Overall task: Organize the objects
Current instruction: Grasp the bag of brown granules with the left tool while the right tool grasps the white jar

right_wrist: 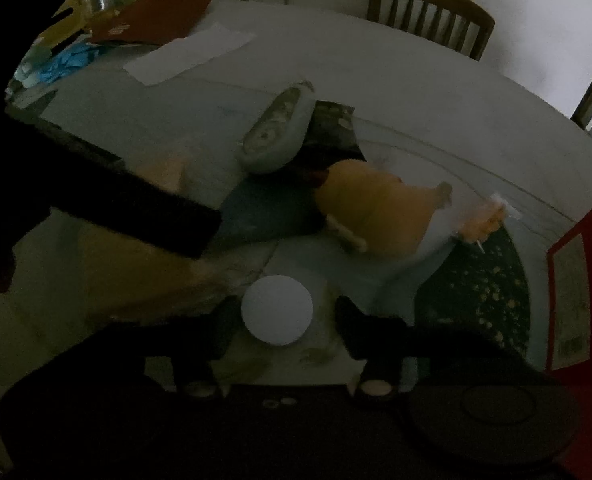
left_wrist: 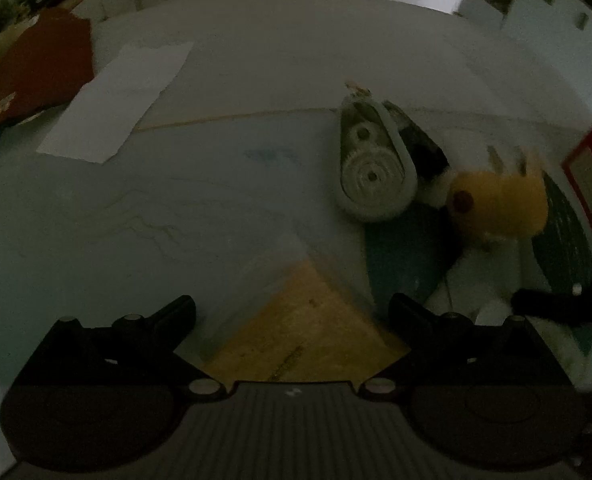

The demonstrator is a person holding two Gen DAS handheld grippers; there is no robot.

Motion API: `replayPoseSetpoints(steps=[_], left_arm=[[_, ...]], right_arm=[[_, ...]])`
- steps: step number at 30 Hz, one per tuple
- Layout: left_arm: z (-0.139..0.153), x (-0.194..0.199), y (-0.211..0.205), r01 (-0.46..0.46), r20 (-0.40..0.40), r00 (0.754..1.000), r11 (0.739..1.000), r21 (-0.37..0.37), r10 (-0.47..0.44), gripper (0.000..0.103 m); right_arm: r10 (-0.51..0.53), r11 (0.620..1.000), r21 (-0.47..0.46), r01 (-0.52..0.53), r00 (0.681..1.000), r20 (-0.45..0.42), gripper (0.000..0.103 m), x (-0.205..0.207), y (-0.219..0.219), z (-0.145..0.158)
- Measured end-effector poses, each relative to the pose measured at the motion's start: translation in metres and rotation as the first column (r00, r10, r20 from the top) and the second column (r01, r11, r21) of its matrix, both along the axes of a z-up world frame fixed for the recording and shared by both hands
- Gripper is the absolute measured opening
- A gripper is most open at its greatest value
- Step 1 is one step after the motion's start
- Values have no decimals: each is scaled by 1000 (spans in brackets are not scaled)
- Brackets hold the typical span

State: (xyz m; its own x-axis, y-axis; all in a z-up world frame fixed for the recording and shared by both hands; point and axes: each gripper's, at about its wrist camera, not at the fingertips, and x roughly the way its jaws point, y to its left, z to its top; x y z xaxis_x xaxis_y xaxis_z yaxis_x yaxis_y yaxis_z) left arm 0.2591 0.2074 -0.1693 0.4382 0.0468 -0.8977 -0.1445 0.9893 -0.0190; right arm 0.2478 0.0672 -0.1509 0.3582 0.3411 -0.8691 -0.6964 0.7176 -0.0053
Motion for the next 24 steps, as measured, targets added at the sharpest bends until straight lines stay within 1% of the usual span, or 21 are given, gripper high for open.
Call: replayPoseSetpoints(steps=[2, 4, 8, 11, 14, 18, 19, 20, 21, 22, 24], left_arm=[[-1, -7, -3, 48, 14, 999, 999, 14, -48, 103], [-1, -15, -7, 92, 26, 995, 996, 16, -92, 103], [-1, -30, -19, 180, 42, 983, 983, 12, -181, 103], [-1, -37, -28, 228, 46, 973, 974, 14, -228, 103], [0, -42, -37, 251, 47, 967, 968, 13, -251, 103], [0, -48, -54, 284, 57, 957, 959, -2, -283, 103], [0, -49, -59, 287, 58, 956, 958, 0, -286, 103], [-1, -49, -63, 289, 57, 956, 957, 4, -288, 102], [-1, -49, -66, 287, 56, 956, 958, 5, -286, 102], [-1, -48, -67, 278, 58, 959, 960, 0, -278, 102], [4, -48, -66, 249, 72, 966, 968, -11, -247, 103]], right_arm=[[2, 1000, 7, -1, 1000, -9, 41, 0, -3, 0], [0, 1000, 7, 0, 1000, -10, 38, -1, -7, 1], [-7, 1000, 8, 7, 1000, -14, 36, -7, -20, 2], [-7, 1000, 6, 7, 1000, -11, 28, -12, -32, 3], [-9, 1000, 2, 9, 1000, -7, 20, -16, -42, 3], [-17, 1000, 8, 17, 1000, -12, 20, -16, -56, 3], [-14, 1000, 13, 14, 1000, -17, 21, -15, -59, 4], [-15, 1000, 12, 15, 1000, -13, 26, -14, -61, 5], [-11, 1000, 13, 11, 1000, -10, 28, -14, -64, 6], [-1, 1000, 19, 1, 1000, -7, 29, -12, -64, 7], [17, 999, 35, -17, 1000, 1, 37, -11, -67, 11]])
